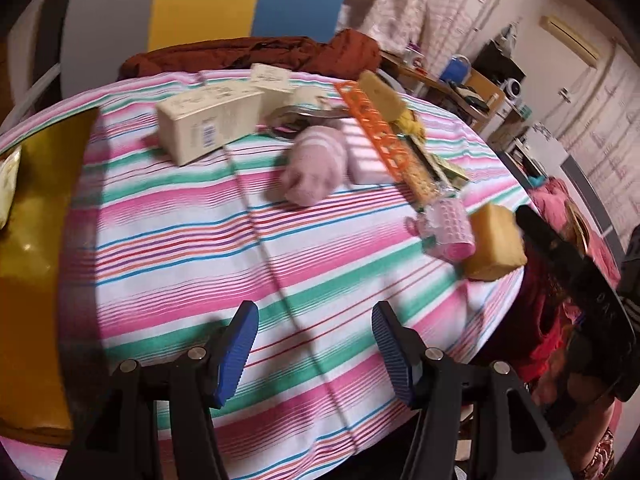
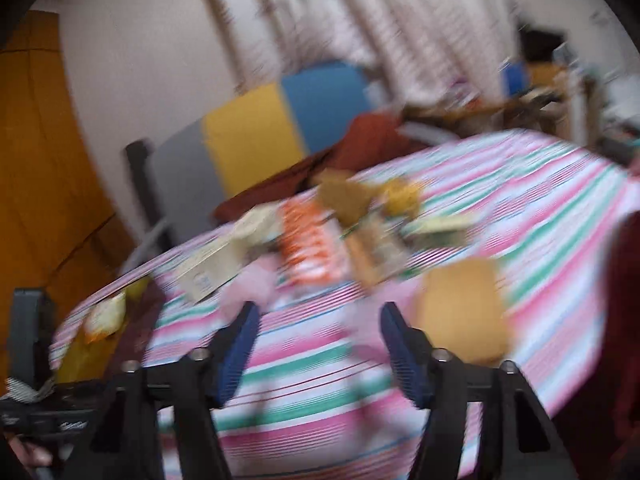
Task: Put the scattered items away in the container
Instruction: 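Grasp the yellow sponge with the right gripper while the left gripper grasps the pink hair roller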
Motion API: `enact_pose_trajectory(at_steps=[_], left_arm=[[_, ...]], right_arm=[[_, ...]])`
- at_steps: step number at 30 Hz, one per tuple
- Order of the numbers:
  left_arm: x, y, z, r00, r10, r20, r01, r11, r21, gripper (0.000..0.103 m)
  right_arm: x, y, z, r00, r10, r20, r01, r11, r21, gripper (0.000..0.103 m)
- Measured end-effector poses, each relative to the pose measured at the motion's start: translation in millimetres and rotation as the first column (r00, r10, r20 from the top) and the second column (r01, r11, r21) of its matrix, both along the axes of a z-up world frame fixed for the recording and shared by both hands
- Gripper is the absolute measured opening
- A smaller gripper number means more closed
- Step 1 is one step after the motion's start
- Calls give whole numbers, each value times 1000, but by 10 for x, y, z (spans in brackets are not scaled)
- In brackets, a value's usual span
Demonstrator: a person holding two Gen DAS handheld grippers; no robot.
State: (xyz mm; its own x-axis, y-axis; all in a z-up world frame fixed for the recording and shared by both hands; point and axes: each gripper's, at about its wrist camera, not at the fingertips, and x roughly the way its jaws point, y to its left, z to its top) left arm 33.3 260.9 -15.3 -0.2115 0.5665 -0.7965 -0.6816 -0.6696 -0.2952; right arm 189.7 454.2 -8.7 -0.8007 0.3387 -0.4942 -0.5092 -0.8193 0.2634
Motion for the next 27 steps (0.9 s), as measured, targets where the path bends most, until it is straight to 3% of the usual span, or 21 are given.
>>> enact_pose_trajectory(at_steps=[1,4,10,13,19,27], left_arm=[[23,60,10,1000,-15,-3,15,1000,1,60],[91,215,43,998,-56,-10,56,998,8,60],[158,451,100,995,-102,-15,102,995,16,60],[153,582,138,993,-117,-10,117,992,37,61],[135,984,137,980,-197,14,194,974,118,63],[146,1511,-48,965,-258,36,256,965,57,63]], right_arm=[[54,51,8,999,-48,4,48,999,21,81],[74,215,-80,990,-118,82,115,993,34,83],[-62,435,-396,980,-110,168,121,991,-57,83],[-47,532,-493,974,-126,189,142,987,-74,70],[13,548,-527,981,-100,164,115,990,-85,68],[96,605,-545,986,-85,142,104,986,-132,66]])
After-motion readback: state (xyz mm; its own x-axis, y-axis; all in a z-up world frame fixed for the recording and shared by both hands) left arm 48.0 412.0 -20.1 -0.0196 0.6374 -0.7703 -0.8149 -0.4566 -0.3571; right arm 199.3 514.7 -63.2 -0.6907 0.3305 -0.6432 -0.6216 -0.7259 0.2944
